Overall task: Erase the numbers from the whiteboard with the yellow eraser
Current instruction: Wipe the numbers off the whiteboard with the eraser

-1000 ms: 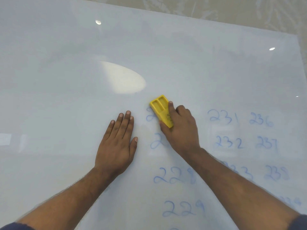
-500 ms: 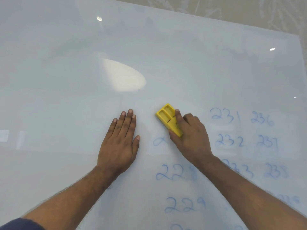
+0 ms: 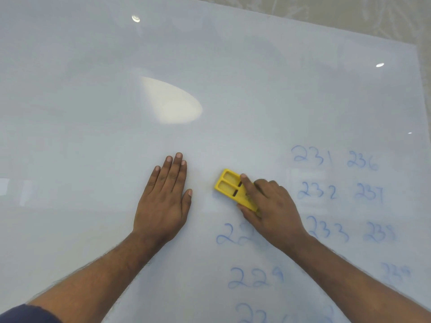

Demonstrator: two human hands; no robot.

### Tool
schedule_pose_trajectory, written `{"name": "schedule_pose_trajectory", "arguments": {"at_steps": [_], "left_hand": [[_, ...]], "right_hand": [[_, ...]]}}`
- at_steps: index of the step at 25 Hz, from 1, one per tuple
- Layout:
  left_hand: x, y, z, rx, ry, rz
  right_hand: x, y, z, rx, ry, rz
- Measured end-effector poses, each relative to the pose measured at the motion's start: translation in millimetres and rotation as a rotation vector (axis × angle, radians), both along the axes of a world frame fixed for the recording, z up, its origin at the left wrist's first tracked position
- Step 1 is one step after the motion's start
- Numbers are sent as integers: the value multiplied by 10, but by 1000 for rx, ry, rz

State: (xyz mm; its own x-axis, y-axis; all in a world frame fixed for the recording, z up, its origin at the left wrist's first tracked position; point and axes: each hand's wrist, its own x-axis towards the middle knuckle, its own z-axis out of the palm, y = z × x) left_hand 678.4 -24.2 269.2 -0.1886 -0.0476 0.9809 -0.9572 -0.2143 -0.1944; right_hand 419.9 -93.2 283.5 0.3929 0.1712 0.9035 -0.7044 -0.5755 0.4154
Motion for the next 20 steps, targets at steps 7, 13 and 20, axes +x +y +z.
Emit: {"name": "schedule_pose_trajectory", "arguments": {"at_steps": [7,13,20], "left_hand": [[-40,-11,-47,12,41,6],[-10,4,-155,20,15,-13],[-5,35,-280,54,31,-11]], "right_hand": [[513,155,594,135,-269,131],[433,221,13,34,28,118],[-396,-54,-134,71,76,6]]}}
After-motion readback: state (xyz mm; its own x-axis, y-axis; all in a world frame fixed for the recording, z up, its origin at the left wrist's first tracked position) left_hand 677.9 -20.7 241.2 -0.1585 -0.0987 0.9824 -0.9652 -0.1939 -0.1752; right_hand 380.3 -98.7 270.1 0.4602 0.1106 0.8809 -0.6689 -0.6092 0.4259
